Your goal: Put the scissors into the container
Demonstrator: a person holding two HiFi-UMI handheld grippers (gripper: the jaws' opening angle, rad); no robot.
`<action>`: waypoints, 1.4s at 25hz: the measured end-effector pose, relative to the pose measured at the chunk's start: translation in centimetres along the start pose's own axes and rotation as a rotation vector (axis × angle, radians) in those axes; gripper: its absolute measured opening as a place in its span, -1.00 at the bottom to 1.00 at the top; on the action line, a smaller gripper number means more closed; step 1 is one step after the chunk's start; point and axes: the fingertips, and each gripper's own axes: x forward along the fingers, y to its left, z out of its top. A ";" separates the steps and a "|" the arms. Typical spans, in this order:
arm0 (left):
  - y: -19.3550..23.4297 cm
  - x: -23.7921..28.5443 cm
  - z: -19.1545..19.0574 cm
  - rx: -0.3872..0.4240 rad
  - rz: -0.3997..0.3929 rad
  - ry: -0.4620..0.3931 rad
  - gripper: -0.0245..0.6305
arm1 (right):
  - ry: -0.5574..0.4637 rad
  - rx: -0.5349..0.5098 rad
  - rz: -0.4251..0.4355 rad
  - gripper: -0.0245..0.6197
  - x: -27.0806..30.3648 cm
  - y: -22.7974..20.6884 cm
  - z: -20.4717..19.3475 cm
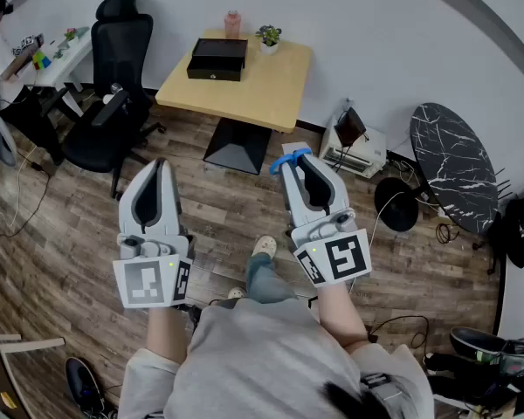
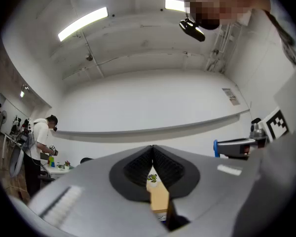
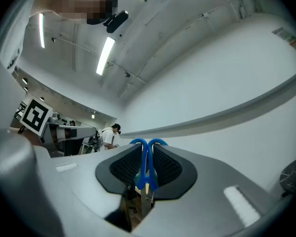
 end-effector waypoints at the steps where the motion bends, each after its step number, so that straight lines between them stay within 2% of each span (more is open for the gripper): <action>1: 0.0 0.0 0.0 0.000 -0.001 0.001 -0.75 | 0.000 0.000 -0.001 -0.70 0.0 0.0 0.0; 14: -0.2 -0.2 -0.3 0.003 -0.003 0.005 -0.75 | 0.000 0.002 -0.007 -0.70 -0.4 0.0 -0.2; 18: 0.1 0.1 -1.3 -0.030 -0.007 0.017 -0.75 | 0.006 0.012 -0.019 -0.70 -0.2 -0.1 -0.6; 24: -0.2 3.0 -2.1 -0.045 -0.032 0.037 -0.75 | 0.019 0.023 -0.022 -0.70 1.6 -1.7 -1.6; 35: 3.2 10.8 -4.7 -0.034 0.001 0.045 -0.75 | 0.017 0.026 0.002 -0.70 9.9 -5.6 -4.1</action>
